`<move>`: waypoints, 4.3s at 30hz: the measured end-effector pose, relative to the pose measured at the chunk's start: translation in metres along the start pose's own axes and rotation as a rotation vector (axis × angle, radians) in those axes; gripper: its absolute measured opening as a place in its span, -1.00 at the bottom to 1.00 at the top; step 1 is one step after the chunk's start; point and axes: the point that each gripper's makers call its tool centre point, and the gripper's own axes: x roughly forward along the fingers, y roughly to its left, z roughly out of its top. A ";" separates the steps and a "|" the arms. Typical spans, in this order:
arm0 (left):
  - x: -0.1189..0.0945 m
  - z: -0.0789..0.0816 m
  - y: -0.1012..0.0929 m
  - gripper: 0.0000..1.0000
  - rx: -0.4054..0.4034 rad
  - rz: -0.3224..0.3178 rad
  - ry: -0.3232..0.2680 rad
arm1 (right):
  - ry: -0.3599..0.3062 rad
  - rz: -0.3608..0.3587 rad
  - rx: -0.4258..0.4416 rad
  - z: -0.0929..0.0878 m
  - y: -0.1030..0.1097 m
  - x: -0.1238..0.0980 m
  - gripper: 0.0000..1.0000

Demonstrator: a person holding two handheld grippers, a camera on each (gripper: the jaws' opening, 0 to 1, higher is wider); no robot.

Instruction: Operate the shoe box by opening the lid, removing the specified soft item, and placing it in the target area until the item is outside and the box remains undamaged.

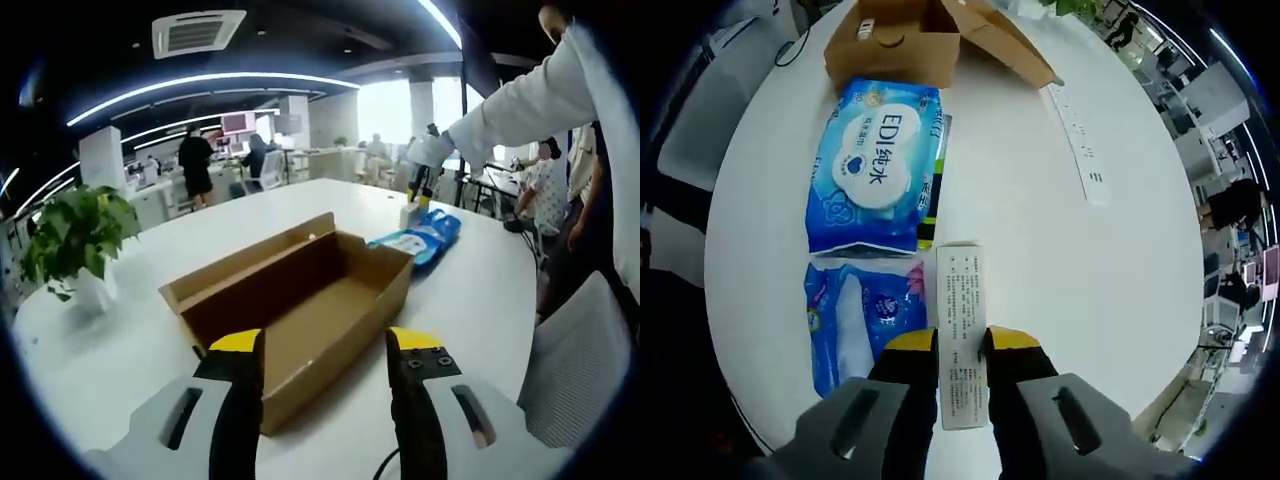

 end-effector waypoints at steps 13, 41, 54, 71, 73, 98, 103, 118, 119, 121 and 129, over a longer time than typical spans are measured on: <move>0.000 -0.001 0.001 -0.01 0.001 0.009 0.006 | 0.001 0.029 0.019 -0.010 0.003 0.011 -0.69; 0.001 -0.002 0.001 -0.02 0.002 0.014 0.015 | -0.007 0.013 0.103 -0.016 -0.001 0.014 -0.66; 0.002 -0.002 0.002 -0.02 0.004 0.015 0.017 | -0.030 0.007 0.164 -0.017 -0.003 0.008 -0.55; 0.002 0.002 -0.003 -0.02 0.009 0.002 0.000 | -0.095 -0.033 0.175 0.003 -0.004 -0.017 -0.51; 0.001 0.002 -0.003 -0.02 0.008 -0.001 -0.003 | -0.102 -0.031 0.175 0.007 -0.003 -0.018 -0.51; -0.006 0.003 -0.005 -0.03 0.009 -0.011 -0.021 | -0.236 0.011 0.062 0.099 0.031 -0.029 -0.46; -0.008 0.001 -0.006 -0.03 0.009 -0.012 -0.021 | -0.270 0.025 0.043 0.121 0.039 -0.030 -0.47; -0.014 0.000 -0.005 -0.03 0.002 -0.007 -0.033 | -0.336 0.050 -0.017 0.173 0.056 -0.033 -0.45; -0.014 0.000 -0.005 -0.03 0.002 -0.007 -0.034 | -0.340 0.049 -0.017 0.175 0.056 -0.033 -0.46; -0.014 -0.001 -0.005 -0.03 -0.001 -0.007 -0.036 | -0.353 0.050 -0.018 0.183 0.058 -0.034 -0.45; -0.017 -0.003 -0.005 -0.02 -0.007 -0.008 -0.040 | -0.400 0.067 -0.063 0.220 0.071 -0.038 -0.44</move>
